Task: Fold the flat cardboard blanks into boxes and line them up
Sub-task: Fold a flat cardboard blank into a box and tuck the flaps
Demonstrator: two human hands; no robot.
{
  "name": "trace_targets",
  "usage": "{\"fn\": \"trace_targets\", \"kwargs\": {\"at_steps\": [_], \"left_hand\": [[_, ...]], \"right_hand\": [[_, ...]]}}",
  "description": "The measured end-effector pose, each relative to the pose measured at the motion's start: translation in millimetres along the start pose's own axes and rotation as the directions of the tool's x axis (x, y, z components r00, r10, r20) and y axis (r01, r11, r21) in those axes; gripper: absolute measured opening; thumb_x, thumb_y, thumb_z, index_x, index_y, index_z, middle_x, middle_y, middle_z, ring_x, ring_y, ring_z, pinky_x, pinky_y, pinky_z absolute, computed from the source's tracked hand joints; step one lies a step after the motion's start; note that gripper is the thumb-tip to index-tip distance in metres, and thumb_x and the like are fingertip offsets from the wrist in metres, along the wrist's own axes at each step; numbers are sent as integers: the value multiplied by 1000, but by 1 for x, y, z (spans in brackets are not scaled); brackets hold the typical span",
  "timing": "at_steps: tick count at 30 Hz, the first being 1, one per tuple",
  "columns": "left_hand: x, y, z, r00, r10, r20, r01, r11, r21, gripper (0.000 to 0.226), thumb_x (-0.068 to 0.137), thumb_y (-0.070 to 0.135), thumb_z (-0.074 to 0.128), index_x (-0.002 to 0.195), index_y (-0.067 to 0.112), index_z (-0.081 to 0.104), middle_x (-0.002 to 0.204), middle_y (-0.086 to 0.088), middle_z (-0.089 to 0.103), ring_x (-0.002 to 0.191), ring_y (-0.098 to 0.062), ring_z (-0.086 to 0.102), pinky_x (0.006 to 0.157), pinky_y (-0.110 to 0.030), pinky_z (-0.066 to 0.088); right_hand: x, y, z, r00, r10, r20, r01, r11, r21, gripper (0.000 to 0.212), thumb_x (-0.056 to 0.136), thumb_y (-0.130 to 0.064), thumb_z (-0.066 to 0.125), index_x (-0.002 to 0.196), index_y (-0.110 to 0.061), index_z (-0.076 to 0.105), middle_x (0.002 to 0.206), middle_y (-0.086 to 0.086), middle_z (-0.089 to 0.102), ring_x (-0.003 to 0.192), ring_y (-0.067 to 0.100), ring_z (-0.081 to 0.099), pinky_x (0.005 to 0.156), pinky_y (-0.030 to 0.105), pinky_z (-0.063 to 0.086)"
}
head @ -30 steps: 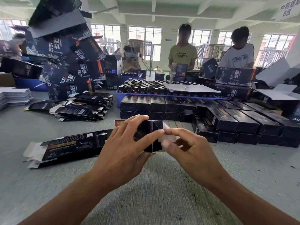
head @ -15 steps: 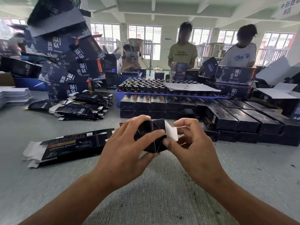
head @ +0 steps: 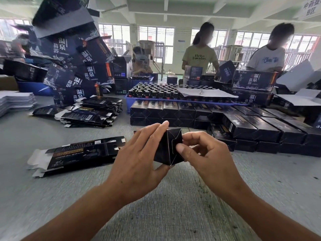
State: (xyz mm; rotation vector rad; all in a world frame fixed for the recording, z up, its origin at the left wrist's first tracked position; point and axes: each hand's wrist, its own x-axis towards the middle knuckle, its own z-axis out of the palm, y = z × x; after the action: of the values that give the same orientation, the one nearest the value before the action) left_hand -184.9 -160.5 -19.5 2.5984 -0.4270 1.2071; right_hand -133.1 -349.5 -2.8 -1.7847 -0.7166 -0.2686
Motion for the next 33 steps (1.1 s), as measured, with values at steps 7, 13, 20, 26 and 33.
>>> {"fn": "trace_targets", "kwargs": {"at_steps": [7,13,20,26,33], "left_hand": [[0,2,1,1000,7,14,-6,1000,-12,82,78,42,67,149,16,35,147,5,41,132,-15,44,100,-27,39],[1,4,1,999,15,48,-16,1000,12,83,78,43,73,147,16,37,144,4,46,134,-13,42,105,-24,36],[0,4,2,998,11,69,-11,1000,9,90,75,43,80,149,17,35,146,4,47,135,-12,40,106,-25,34],[1,3,-1,999,13,34,-12,1000,-13,83,79,47,70,148,16,38,145,6,45,134,-11,42,106,-20,32],[0,4,5,990,114,85,-112,993,-27,82,84,46,66,153,18,31,157,6,36,146,-13,31,113,-36,37]], "right_hand": [[2,2,-1,999,34,27,-36,997,75,13,87,-24,76,98,-31,75,88,-17,75,81,0,69,69,10,50],[0,1,1,999,38,-19,-37,999,28,11,83,-22,79,90,-29,74,83,-17,75,79,0,70,69,10,51],[-2,0,3,997,16,-72,-18,1000,-21,8,83,-23,79,89,-26,73,82,-17,73,76,1,69,66,8,49],[1,1,-2,1000,22,-2,-22,1000,21,11,84,-29,78,94,-30,73,89,-15,74,79,4,70,65,13,51],[-3,0,3,996,60,69,-55,996,-64,73,69,-70,68,135,-49,46,108,-20,66,98,-1,68,74,20,59]]}}
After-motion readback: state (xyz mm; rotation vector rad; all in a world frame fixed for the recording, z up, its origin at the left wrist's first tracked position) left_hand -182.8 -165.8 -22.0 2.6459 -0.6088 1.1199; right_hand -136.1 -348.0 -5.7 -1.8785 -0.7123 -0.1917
